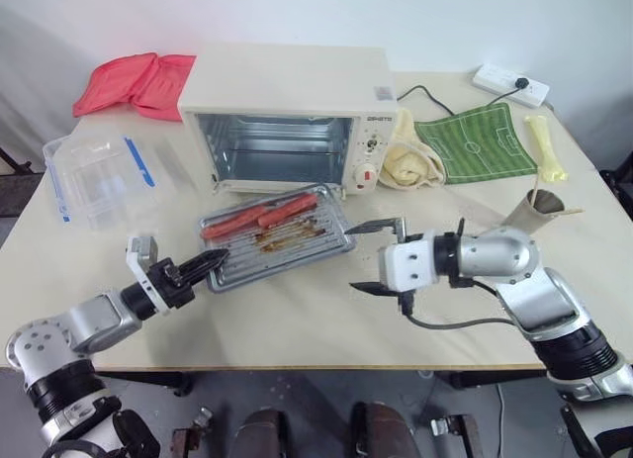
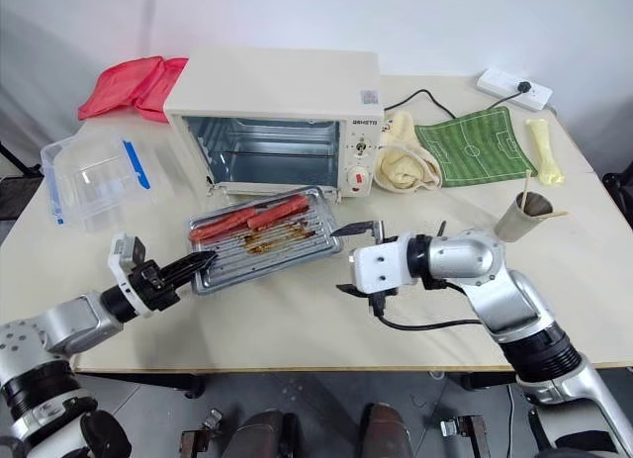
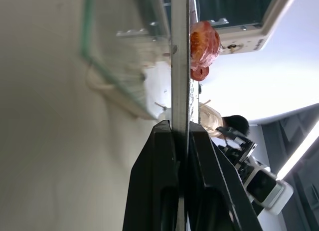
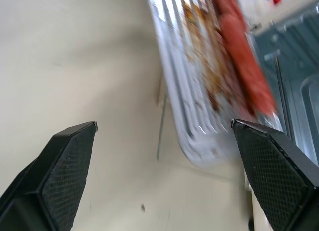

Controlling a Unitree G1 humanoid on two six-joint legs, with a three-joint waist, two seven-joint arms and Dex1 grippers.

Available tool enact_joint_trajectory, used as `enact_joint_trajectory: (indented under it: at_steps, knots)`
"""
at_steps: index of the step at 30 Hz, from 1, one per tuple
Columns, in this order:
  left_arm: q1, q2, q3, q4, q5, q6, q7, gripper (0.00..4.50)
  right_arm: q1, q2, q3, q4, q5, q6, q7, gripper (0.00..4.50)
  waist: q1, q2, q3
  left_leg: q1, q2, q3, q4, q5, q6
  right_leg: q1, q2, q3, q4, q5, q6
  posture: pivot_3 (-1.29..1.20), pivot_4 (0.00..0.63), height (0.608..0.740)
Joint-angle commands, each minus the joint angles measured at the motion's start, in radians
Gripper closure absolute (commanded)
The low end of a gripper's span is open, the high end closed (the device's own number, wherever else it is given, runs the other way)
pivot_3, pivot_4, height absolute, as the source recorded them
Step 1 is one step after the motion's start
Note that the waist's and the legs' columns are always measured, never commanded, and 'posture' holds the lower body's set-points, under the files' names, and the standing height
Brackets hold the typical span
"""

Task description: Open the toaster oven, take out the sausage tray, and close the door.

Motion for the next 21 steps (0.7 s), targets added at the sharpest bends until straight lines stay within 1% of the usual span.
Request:
enact_joint_trajectory:
  at_steps: [1,3,6,9,11,17,20,21]
  knots:
    - [0.078,0.052,0.043,-0.048,-0.200,-0.101,0.076,4.50,-0.019,-0.029,-0.050,0.080,-0.010,-0.019,-0.016,0.01,0.001,0.000,0.000,0.001,0.000,0.000,0.000,0.000,0.000,0.002,0.000,0.000,-0.001,0.000,0.000,0.00,0.150,0.740]
    - [0.125,0.076,0.021,-0.062,-0.284,-0.167,0.122,4.50,-0.027,-0.029,-0.047,0.123,-0.022,-0.031,-0.024,0.01,0.002,0.000,0.000,0.007,0.001,0.000,-0.002,0.000,0.000,0.007,-0.001,0.000,-0.003,0.000,0.000,0.00,0.150,0.740]
    - [0.190,0.108,-0.001,-0.083,-0.406,-0.273,0.182,4.50,-0.040,-0.017,-0.039,0.195,-0.045,-0.055,-0.040,0.01,0.009,0.000,0.001,0.008,0.003,-0.001,-0.001,-0.001,0.000,0.010,-0.001,0.000,-0.005,0.000,0.000,0.00,0.150,0.740]
    - [0.255,0.127,-0.009,-0.114,-0.473,-0.353,0.212,4.50,-0.048,-0.007,-0.026,0.273,-0.071,-0.102,-0.054,0.60,0.008,0.000,0.001,0.008,0.002,-0.002,-0.001,-0.001,0.001,0.011,-0.002,0.002,-0.005,0.000,0.000,0.00,0.150,0.740]
    - [0.288,0.126,-0.002,-0.133,-0.480,-0.386,0.211,4.50,-0.046,0.002,-0.021,0.305,-0.075,-0.119,-0.054,1.20,0.009,0.000,0.001,0.008,0.002,-0.002,-0.001,-0.001,0.001,0.011,-0.002,0.002,-0.005,0.000,0.000,0.00,0.150,0.740]
    - [0.371,0.106,0.049,-0.181,-0.480,-0.439,0.191,4.50,-0.068,0.064,-0.010,0.398,-0.078,-0.148,-0.075,3.19,0.002,0.001,0.001,0.008,0.000,-0.002,-0.001,-0.001,0.001,0.011,0.000,0.001,-0.006,0.000,0.000,0.00,0.150,0.740]
    - [0.411,0.085,0.098,-0.201,-0.480,-0.471,0.184,4.50,-0.087,0.105,0.009,0.455,-0.088,-0.173,-0.086,4.23,0.001,0.002,0.001,0.008,0.000,-0.002,-0.002,-0.001,0.001,0.011,0.000,0.001,-0.006,0.000,0.000,0.00,0.150,0.740]
    - [0.416,0.079,0.109,-0.206,-0.480,-0.479,0.183,4.50,-0.091,0.112,0.012,0.468,-0.092,-0.179,-0.087,4.49,0.000,0.002,0.001,0.008,0.000,-0.002,-0.002,-0.001,0.001,0.011,0.000,0.001,-0.006,0.000,0.000,0.00,0.150,0.740]
